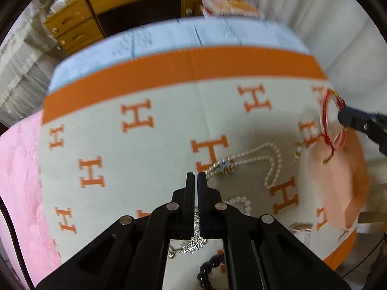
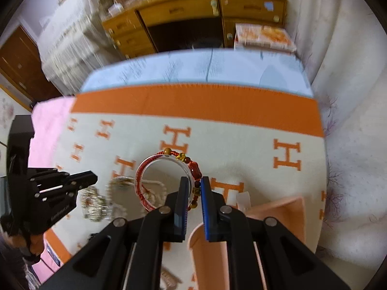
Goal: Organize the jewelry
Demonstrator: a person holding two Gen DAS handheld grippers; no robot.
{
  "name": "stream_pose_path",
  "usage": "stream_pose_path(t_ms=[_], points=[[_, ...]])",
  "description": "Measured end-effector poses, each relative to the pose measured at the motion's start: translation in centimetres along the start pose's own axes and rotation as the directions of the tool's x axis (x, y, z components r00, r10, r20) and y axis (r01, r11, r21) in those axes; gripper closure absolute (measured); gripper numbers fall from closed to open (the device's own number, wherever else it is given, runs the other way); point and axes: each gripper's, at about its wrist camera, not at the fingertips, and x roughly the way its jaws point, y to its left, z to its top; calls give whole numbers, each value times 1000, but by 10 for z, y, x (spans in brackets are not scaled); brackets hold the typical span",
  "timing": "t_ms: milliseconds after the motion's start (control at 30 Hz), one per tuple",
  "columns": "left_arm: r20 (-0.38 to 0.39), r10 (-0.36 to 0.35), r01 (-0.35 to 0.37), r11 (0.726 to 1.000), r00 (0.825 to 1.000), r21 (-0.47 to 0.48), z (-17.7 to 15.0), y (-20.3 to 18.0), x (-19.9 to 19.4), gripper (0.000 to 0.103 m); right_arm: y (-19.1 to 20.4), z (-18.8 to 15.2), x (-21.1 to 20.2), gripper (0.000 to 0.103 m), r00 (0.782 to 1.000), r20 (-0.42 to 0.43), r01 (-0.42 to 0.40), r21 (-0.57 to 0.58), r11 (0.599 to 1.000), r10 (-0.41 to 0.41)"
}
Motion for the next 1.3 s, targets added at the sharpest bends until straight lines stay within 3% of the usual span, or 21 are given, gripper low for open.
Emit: stream_pose_path(t_ms=[167,367,467,667,700,867,967,1167,1300], points=[[54,-19,17,999,998,31,-3,-15,-36,103,0,-14,-44,93,996,92,-19,15,1000,17],[5,2,-3,996,1000,90,-10,-35,-11,100,-13,-41,-68,93,993,114,24,47,999,-29],[-21,-19,21,996,1000,91,-10,-41,3,95,-21,-57,-71,93,994,97,48,53,997,-53],[-16,-13,14,993,1000,119,-5,-48,16,51,-43,-86,-51,92,994,0,105,114,988,-105],[-13,-8,9,993,1000,119,-4,-48,18,50,-47,-91,-46,92,994,-7,112,131,985,-112],[-37,15,-10,992,999,129,-2,-48,33,50,-58,-111,-27,92,998,-49,53,199,978,-44],[-73,5,3,993,997,117,-2,-41,43,62,-52,-116,-20,92,998,-61,47,187,981,-36],[-94,-11,20,995,996,101,-4,-29,51,66,-45,-119,-16,92,998,-64,30,169,985,-19],[-127,-28,40,995,992,93,-3,-25,60,82,-45,-119,-14,92,998,-63,34,171,985,-24]])
